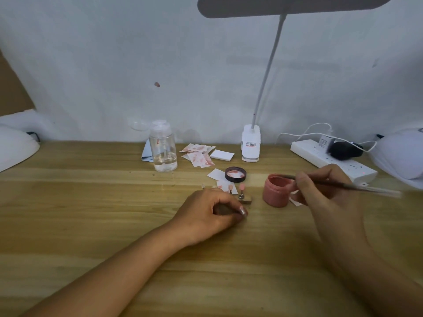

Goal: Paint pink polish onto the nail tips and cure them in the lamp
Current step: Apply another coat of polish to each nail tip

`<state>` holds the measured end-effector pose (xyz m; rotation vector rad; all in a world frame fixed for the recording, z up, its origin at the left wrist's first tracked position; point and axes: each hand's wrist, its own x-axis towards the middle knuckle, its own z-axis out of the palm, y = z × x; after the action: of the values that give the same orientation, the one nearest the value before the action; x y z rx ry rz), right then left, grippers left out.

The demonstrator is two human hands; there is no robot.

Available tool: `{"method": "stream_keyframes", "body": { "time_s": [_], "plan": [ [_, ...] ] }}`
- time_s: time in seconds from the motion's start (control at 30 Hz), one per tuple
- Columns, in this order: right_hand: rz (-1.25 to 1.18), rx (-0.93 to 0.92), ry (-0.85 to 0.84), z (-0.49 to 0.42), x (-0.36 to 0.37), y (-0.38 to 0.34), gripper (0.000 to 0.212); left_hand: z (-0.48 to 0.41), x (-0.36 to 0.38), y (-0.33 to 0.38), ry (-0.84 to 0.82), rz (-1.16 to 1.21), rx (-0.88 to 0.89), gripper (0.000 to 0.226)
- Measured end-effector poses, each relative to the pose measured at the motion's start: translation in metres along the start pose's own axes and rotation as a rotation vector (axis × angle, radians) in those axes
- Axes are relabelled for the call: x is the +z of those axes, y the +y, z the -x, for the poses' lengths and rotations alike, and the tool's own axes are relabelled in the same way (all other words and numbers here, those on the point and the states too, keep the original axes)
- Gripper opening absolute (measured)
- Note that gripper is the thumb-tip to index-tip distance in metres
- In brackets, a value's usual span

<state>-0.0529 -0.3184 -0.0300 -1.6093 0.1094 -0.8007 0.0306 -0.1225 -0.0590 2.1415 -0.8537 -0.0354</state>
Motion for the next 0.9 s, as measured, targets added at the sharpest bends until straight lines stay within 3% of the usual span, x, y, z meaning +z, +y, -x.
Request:
{"method": "stream_keyframes", "body": {
  "time_s": [0.1,0.23,0.4,0.53,0.7,0.9],
  "plan": [
    [-0.163,0.119,-0.077,0.010,0.006,-0.005,0.015,-0.001,0.000,0.001,0.005,-0.012,0.014,0.023],
    [-0.177,0.211,-0.170,0.021,0.015,0.002,0.019,-0.001,0.001,0.002,0.003,-0.009,0.003,0.022],
    [-0.173,0.198,-0.172,0.020,0.016,0.006,0.014,-0.001,0.002,0.001,0.015,0.001,0.004,0.025],
    [-0.113,0.195,-0.212,0.021,0.018,0.008,0.018,-0.002,0.003,0.000,0.014,0.004,-0.003,0.010],
    [-0.098,0.184,-0.202,0.021,0.017,0.008,0.015,-0.002,0.001,0.002,0.014,-0.002,0.019,0.022],
    [-0.234,0.125,-0.181,0.024,0.018,-0.003,0.012,-0.002,0.000,0.002,-0.007,0.023,0.023,0.012]
  ]
}}
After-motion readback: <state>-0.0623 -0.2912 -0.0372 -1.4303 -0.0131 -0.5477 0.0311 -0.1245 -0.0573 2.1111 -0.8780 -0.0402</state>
